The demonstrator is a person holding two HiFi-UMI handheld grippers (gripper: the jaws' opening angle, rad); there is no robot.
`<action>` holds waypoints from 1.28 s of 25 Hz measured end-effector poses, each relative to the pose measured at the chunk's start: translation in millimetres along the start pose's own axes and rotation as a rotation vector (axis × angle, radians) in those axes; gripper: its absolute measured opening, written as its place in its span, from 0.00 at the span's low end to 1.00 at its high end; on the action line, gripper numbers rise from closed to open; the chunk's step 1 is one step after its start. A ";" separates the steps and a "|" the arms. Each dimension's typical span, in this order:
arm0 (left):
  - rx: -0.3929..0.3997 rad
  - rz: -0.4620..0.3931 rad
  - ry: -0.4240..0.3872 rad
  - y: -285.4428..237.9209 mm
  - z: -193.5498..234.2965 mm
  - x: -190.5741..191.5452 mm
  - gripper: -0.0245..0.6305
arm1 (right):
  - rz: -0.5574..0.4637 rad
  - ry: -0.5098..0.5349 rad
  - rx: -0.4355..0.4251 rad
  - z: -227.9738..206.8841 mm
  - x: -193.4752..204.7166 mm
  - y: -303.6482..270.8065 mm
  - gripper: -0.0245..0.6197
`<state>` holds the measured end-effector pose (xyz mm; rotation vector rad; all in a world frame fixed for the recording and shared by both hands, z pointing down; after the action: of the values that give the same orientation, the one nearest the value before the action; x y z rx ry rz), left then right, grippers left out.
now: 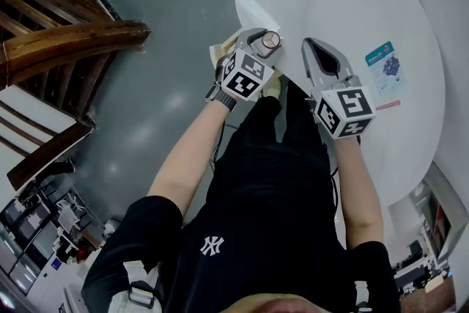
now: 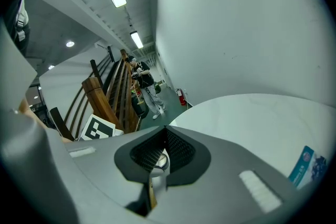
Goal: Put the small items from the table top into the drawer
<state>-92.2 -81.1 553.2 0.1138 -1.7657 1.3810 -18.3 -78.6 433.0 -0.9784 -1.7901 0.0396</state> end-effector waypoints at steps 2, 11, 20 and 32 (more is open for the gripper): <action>0.010 0.008 -0.003 7.3 -3.2 11.3 0.38 | 0.001 0.001 -0.006 8.1 3.1 -0.9 0.08; 0.103 0.079 -0.062 19.0 -21.9 64.2 0.37 | 0.027 0.008 -0.027 38.7 27.6 -7.6 0.08; 0.136 0.095 -0.049 12.9 -34.7 97.0 0.37 | 0.047 0.001 -0.025 44.3 50.5 -7.2 0.08; 0.181 0.261 -0.005 -44.5 -39.3 141.5 0.37 | 0.050 -0.025 -0.025 39.2 66.5 -15.7 0.08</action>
<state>-133.4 -6.7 681.0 -0.0170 -1.7020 1.7284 -66.7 -31.5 473.5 -1.0442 -1.7924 0.0612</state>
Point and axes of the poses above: the fingertips, and each gripper's own axes: y backward along the fingers, z to its left, x out of its underside, the point moved 1 cm from there along y, backward along the fingers, and after that the axes turned 6 degrees about -y, right-handed, at the moved point
